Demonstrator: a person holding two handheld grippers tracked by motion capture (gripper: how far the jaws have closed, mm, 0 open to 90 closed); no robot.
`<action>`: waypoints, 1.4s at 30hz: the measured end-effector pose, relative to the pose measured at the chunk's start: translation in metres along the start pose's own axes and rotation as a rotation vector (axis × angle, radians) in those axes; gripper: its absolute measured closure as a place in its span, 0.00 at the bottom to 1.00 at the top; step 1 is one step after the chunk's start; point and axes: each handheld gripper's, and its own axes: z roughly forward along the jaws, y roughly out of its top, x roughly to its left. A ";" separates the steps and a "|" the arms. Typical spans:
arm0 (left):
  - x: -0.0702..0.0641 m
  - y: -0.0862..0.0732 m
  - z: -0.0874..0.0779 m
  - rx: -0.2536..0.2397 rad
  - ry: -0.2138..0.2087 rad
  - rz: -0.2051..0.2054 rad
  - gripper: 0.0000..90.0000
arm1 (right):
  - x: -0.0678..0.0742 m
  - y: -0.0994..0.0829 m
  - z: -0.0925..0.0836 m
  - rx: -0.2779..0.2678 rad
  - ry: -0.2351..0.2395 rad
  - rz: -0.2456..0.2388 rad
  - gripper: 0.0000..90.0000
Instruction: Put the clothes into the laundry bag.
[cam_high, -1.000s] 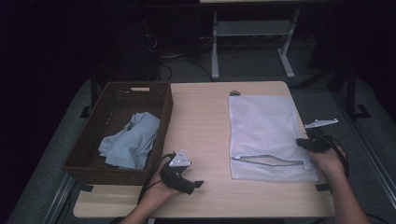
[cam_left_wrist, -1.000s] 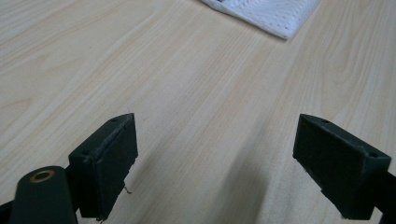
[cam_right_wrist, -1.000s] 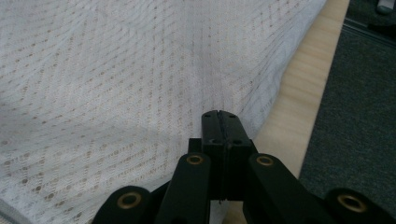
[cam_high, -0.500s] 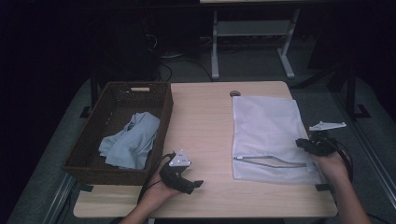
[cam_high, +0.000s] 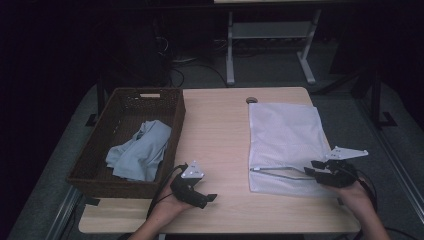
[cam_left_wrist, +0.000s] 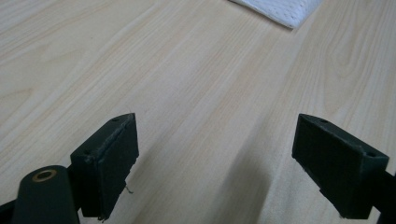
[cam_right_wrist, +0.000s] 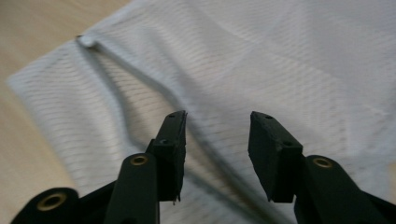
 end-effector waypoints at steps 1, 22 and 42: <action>0.000 0.000 0.000 -0.001 0.001 -0.002 0.16 | 0.006 -0.002 -0.001 -0.003 0.014 -0.004 0.60; -0.007 0.006 -0.008 -0.006 -0.012 0.005 0.16 | 0.081 0.000 0.015 -0.023 0.198 -0.159 0.35; -0.009 0.035 -0.033 0.010 -0.062 -0.007 0.16 | 0.081 0.003 0.022 -0.024 0.217 -0.161 0.34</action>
